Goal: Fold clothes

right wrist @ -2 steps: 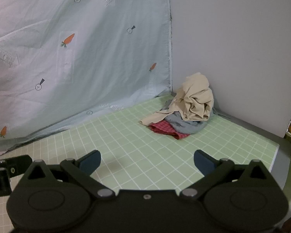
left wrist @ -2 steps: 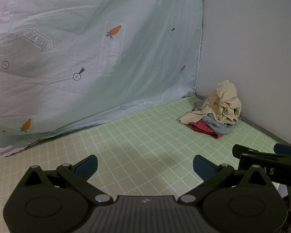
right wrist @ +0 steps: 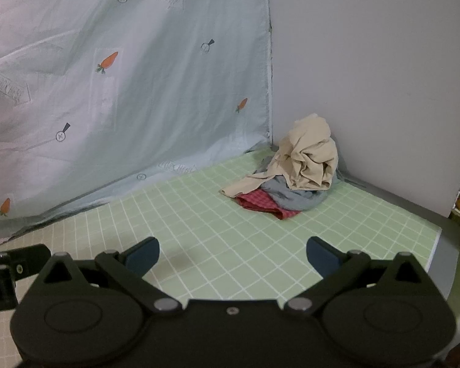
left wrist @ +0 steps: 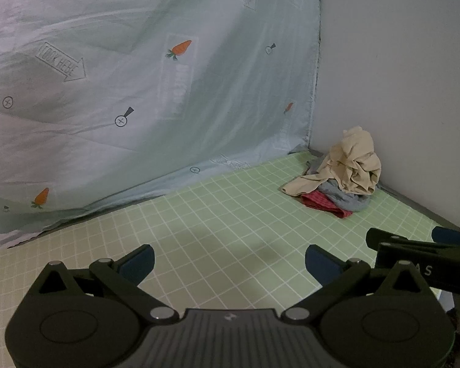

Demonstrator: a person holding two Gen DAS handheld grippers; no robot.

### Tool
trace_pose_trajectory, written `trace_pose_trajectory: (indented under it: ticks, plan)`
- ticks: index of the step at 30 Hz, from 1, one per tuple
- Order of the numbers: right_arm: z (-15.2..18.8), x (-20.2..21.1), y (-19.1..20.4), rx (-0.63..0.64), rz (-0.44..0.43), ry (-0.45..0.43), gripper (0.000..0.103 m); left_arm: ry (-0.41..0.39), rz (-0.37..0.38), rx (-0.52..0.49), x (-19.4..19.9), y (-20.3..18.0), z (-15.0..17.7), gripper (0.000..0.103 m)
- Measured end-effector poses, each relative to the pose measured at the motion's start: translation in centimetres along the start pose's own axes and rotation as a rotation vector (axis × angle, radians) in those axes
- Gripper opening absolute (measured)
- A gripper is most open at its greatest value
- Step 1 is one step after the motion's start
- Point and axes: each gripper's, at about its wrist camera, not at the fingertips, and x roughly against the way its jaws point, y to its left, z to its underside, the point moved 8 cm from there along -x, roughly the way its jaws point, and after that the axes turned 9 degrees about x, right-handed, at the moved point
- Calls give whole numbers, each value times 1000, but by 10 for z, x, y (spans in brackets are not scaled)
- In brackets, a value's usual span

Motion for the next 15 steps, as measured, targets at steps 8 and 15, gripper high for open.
trace_pose_trajectory:
  ticks: [8,15]
  plan:
    - [-2,1,4,-1,1,0,103,-6,-8,8,-1,2,2,103]
    - [0,-4,3,-10,-3,3,103,-1,-23,9,-3,-2,4,103]
